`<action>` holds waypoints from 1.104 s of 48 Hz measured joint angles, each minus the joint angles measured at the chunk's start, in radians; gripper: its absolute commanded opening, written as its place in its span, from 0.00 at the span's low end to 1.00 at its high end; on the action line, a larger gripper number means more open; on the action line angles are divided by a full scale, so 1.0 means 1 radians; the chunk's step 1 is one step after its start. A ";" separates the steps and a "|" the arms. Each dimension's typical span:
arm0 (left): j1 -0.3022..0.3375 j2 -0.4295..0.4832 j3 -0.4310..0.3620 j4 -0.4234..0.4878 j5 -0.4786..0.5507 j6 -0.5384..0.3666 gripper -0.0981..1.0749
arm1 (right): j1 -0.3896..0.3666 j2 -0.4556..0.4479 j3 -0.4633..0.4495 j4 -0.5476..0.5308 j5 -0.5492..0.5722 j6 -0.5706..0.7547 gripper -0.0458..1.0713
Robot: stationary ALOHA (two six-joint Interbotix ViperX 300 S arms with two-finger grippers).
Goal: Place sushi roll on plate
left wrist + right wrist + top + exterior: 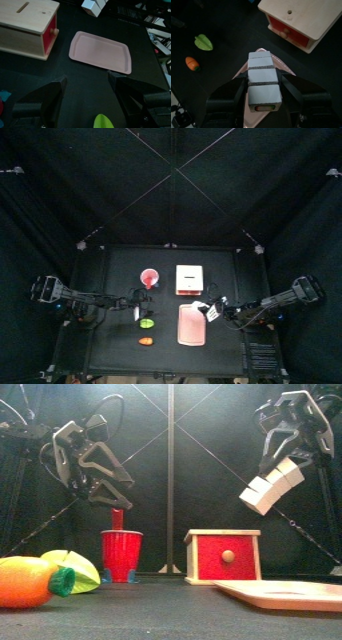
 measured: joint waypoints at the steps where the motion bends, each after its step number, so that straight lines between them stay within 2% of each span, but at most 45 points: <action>1: 0.000 0.000 0.000 0.000 0.000 0.000 0.91 | 0.011 0.005 0.002 -0.018 0.009 0.026 0.58; 11: -0.002 0.000 0.000 0.000 0.000 0.000 0.91 | 0.158 0.101 0.009 -0.221 0.181 0.325 0.59; 22: 0.000 0.000 0.000 0.000 0.000 0.000 0.91 | 0.285 0.267 -0.006 -0.347 0.367 0.592 0.59; 35: 0.000 0.002 0.000 0.000 0.000 0.000 0.91 | 0.354 0.534 -0.110 -0.342 0.560 0.836 0.59; 43: 0.002 0.002 0.000 0.000 0.000 0.000 0.91 | 0.365 0.653 -0.186 -0.267 0.630 0.862 0.59; 53: 0.002 0.000 -0.002 0.000 0.002 0.000 0.91 | 0.362 0.776 -0.288 -0.153 0.660 0.867 0.59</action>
